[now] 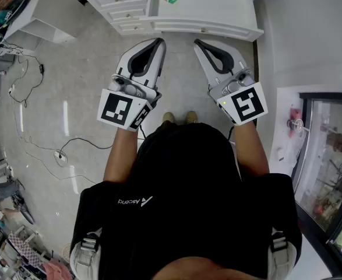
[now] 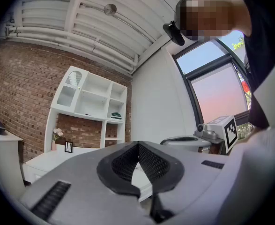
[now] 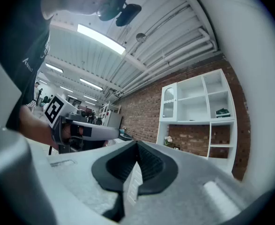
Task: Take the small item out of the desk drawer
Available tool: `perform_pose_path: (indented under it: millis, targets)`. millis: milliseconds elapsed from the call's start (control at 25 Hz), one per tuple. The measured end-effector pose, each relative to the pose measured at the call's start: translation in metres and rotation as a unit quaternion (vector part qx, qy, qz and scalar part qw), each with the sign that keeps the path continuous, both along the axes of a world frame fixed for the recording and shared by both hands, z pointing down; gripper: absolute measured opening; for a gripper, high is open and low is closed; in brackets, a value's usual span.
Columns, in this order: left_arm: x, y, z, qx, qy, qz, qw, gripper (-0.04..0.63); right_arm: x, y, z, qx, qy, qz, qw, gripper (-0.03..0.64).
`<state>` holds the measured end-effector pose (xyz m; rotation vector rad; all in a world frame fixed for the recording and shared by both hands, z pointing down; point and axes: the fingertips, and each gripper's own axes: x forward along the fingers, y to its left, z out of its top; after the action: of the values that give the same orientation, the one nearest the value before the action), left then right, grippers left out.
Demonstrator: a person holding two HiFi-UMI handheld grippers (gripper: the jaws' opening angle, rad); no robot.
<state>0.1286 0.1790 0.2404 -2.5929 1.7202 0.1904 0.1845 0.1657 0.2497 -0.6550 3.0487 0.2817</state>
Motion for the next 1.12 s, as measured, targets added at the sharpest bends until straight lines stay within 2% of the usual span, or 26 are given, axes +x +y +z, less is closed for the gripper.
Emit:
perform_pose_path:
  millis: [320,760,920,1120]
  targets:
    - [0.012,-0.012,0.002,-0.001,-0.005,-0.012,0.9999,-0.002,0.012,-0.008,0.005,0.003,0.004,-0.018,1.0,0.002]
    - [0.012,-0.035,-0.001,-0.003,-0.035,-0.059,0.9977,-0.002,0.024,-0.041,0.012,0.001,0.01,-0.041,0.999,0.003]
    - [0.0,-0.05,0.004,-0.006,-0.038,-0.069,0.9969,-0.002,0.011,-0.055,0.014,0.004,0.018,-0.048,0.999,0.003]
    - [-0.042,-0.08,0.007,-0.006,-0.036,-0.076,0.9964,-0.002,-0.032,-0.087,0.016,0.008,0.039,-0.052,0.998,0.003]
